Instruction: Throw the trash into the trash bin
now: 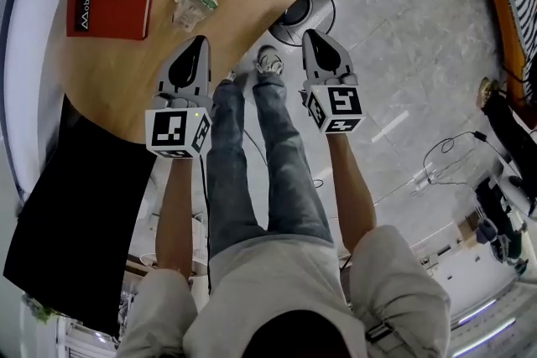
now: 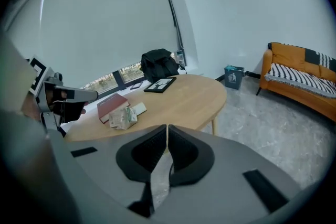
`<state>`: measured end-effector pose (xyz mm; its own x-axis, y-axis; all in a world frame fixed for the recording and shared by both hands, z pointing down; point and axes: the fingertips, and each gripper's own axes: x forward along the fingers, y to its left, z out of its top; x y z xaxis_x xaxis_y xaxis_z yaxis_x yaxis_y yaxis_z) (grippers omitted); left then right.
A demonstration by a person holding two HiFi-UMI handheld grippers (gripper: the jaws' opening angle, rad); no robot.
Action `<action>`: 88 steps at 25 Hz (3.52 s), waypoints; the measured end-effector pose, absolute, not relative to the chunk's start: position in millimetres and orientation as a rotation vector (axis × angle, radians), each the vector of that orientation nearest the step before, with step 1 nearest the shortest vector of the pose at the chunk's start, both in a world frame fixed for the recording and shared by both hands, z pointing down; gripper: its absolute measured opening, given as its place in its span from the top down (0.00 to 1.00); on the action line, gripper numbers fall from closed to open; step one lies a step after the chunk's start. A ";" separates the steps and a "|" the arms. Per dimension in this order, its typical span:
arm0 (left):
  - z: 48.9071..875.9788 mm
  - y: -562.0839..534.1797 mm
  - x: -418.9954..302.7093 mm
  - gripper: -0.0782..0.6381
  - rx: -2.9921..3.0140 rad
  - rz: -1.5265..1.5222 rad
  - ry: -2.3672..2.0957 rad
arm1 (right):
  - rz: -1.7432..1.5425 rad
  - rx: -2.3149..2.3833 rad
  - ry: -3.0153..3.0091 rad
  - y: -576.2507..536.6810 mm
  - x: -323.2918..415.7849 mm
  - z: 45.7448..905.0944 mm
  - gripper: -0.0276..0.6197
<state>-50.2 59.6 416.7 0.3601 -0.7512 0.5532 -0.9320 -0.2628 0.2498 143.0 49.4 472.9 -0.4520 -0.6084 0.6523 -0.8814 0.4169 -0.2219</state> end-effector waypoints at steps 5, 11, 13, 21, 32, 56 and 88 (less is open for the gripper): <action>414.1 70.1 -88.2 0.86 2.022 0.410 -1.543 | 0.736 1.119 -2.262 43.9 85.6 474.6 0.90; 412.7 89.5 -134.7 0.86 1.932 0.380 -1.636 | 0.711 0.958 -2.308 48.9 21.2 476.8 0.90; 412.6 95.0 -147.9 0.86 1.903 0.367 -1.662 | 0.701 0.914 -2.315 49.9 4.7 477.6 0.90; 413.9 107.3 -185.9 0.86 1.830 0.324 -1.718 | 0.599 0.787 -2.305 47.5 -38.9 485.7 0.90; 418.7 110.0 -207.4 0.86 1.804 0.303 -1.728 | 0.218 0.553 -2.264 56.7 -76.5 494.4 0.90; 420.6 132.0 -220.4 0.86 1.765 0.273 -1.761 | -0.913 -0.212 -1.904 82.2 -102.3 539.4 0.47; 413.6 135.7 -207.5 0.86 1.827 0.275 -1.738 | -0.121 0.426 -2.288 45.8 -117.2 478.3 0.50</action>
